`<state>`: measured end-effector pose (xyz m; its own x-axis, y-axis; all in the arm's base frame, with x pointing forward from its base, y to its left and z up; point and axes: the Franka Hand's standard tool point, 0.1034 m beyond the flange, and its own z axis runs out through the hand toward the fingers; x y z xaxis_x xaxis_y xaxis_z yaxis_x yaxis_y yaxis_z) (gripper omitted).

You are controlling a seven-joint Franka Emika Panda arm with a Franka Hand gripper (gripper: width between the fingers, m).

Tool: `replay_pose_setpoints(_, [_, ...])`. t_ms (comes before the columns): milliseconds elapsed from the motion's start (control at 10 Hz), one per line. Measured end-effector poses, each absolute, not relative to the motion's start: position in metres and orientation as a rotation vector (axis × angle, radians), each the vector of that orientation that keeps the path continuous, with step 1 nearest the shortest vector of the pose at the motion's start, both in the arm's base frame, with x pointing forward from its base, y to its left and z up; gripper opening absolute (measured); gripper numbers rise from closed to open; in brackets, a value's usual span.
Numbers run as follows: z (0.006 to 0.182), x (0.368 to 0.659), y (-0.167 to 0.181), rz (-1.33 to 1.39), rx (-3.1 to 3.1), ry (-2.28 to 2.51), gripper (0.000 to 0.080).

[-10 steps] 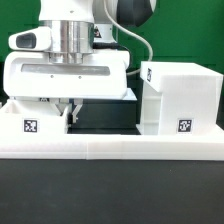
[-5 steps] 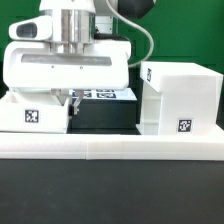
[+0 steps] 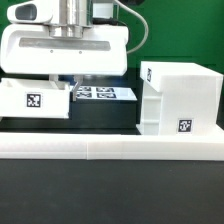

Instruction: Assemble drawer

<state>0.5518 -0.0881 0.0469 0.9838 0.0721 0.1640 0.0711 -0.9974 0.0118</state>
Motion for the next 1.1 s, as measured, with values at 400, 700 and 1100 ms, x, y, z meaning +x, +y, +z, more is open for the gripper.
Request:
replay_pose_setpoints(400, [0.0448,0.5495,-0.08,0.248,3.027,0.611,0.0041])
replay_pose_setpoints(700, [0.0434,0.5461,-0.0853,0.181,2.866,1.125,0.0041])
replay_pose_setpoints(1100, [0.0413,0.5443,-0.0898,0.139,2.67,1.488,0.0041])
